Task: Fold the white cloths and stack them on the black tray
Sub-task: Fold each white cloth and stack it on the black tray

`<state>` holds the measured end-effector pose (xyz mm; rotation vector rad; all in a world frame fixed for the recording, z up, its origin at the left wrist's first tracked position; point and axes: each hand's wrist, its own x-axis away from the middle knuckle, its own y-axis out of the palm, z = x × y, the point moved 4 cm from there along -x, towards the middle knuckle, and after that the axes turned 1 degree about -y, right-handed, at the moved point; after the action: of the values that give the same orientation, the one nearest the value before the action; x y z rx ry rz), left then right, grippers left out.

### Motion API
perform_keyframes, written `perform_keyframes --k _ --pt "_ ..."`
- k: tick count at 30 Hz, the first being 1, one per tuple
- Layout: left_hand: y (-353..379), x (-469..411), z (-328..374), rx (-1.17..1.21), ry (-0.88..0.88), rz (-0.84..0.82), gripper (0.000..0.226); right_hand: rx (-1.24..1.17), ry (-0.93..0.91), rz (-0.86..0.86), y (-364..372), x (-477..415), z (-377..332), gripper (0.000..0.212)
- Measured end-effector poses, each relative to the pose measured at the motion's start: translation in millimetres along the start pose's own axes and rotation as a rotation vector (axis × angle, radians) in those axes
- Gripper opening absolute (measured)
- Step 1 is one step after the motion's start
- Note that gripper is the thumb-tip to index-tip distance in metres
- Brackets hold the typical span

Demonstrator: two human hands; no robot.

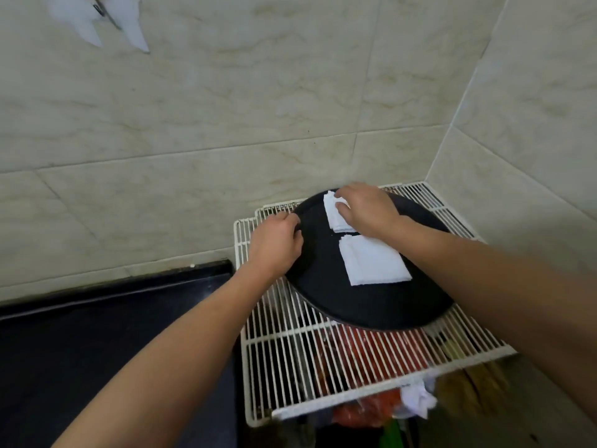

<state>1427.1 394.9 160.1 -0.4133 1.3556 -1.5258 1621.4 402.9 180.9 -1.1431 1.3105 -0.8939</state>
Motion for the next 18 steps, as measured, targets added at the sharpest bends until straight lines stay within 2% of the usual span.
perform_keyframes --k 7,13,18 --pt "-67.5 126.9 -26.1 -0.147 -0.257 0.059 0.021 -0.107 -0.288 0.08 -20.7 41.4 -121.1 0.027" --pt "-117.9 295.6 -72.8 -0.346 -0.543 -0.09 0.022 -0.237 -0.5 -0.06 8.3 114.4 -262.2 0.027" --pt "-175.4 421.4 -109.2 -0.414 -0.773 -0.054 0.021 -0.25 -0.7 -0.136 20.8 161.4 -378.8 0.027"
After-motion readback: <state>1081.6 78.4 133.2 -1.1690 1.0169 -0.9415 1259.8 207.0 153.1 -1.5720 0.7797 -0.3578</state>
